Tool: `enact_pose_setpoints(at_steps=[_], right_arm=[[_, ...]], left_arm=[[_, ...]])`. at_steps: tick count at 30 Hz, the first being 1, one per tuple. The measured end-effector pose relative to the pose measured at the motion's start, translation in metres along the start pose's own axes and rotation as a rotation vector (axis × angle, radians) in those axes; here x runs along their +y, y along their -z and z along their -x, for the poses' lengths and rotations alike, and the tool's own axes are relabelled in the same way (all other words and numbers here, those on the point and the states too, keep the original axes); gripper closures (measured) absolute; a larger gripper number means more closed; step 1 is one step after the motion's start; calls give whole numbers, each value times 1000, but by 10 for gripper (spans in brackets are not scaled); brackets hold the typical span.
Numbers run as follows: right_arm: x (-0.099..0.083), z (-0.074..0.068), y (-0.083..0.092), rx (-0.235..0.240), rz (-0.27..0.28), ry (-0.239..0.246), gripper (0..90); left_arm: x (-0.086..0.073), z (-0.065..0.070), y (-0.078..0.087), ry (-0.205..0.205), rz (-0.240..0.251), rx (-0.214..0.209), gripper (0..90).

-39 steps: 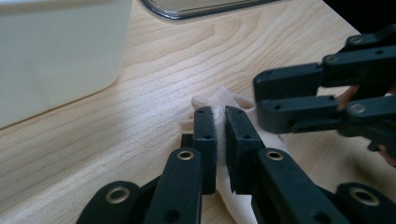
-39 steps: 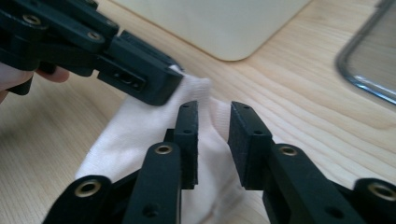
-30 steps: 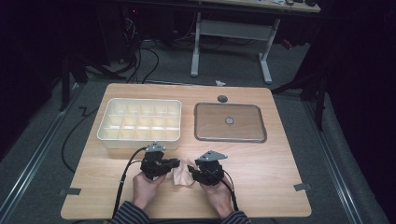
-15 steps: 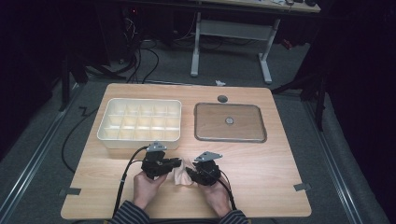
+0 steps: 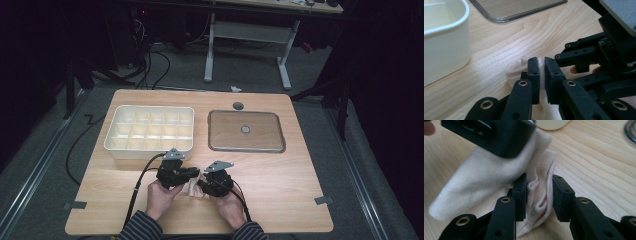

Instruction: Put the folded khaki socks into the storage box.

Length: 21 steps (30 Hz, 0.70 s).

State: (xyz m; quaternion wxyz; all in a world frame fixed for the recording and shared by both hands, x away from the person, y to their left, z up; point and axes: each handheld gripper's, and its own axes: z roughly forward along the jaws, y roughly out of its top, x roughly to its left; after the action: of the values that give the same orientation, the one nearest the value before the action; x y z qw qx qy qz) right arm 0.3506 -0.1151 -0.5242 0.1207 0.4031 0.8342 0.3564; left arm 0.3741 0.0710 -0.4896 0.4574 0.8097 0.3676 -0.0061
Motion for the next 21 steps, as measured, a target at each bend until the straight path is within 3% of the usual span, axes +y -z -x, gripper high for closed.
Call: enact_pose_setpoints(at_steps=[3,9,14,21], right_arm=[[2,-1,-3,12,9,20,682],[1,1,-5,30,21,13,687],[1,2,-5,39,25,5,684],[0,0,3,-10,34,7,646]], left_arm=[[1,-3,0,15,10,-18,840],[1,-8,-7,37,24,-35,840],[0,-9,-14,37,25,-13,840],[-2,-9,-18,24,20,19,839]])
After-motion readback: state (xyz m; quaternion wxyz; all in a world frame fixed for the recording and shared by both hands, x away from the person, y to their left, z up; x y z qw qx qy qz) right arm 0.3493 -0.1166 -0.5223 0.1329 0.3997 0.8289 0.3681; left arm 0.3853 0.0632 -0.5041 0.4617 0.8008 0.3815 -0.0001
